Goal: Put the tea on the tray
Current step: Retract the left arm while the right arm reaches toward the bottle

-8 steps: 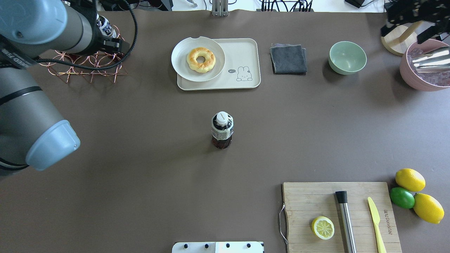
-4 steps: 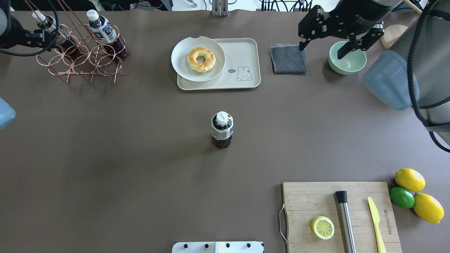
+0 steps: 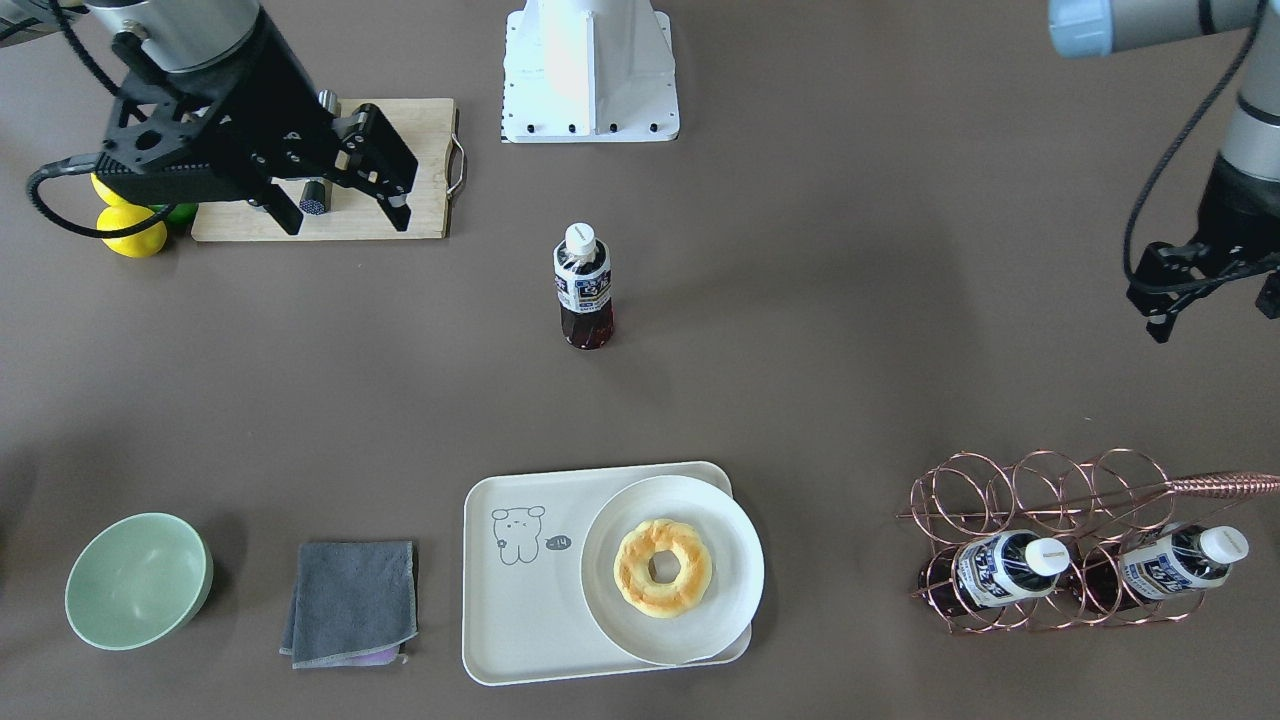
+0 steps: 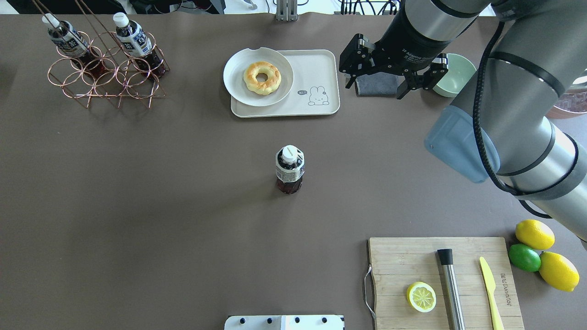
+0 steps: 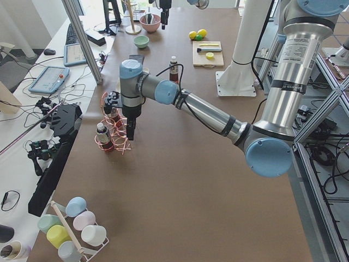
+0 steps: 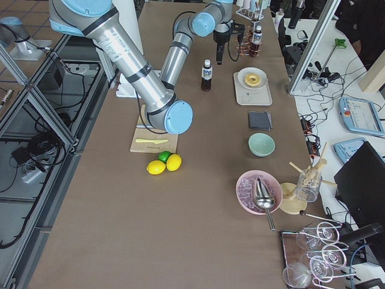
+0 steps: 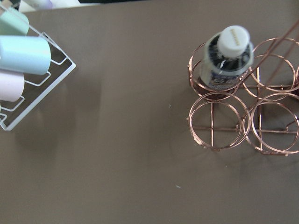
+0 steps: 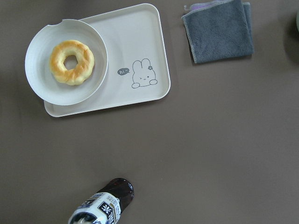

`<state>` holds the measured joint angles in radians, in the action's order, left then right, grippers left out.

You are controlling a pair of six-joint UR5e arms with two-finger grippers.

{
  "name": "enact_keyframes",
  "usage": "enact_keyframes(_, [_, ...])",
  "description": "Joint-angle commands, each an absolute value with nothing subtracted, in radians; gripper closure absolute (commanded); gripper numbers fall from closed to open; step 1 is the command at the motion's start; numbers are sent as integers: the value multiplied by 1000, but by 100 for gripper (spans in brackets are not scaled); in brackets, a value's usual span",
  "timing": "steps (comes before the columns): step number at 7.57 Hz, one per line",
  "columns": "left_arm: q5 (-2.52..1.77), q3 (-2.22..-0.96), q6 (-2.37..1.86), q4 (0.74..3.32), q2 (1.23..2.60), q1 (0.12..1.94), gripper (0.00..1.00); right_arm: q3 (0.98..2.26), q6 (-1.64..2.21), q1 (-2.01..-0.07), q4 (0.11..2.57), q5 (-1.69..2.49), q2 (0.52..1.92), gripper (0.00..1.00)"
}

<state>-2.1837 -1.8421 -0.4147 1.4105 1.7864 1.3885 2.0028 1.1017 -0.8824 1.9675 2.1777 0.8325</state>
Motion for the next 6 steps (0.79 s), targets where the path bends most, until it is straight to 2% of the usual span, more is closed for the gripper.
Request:
enact_keyframes(1, [-2303, -1783, -182, 1401, 1730, 1511, 2, 1993, 1173, -804, 1968, 2101, 801, 0])
enact_keyframes(3, [-2303, -1720, -138, 1413, 1739, 1545, 2, 1987, 1221, -735, 1988, 2025, 770, 0])
enact_keyframes(6, [-2304, -1704, -137, 1413, 1736, 1575, 2, 1878, 1229, -626, 2054, 1931, 643, 0])
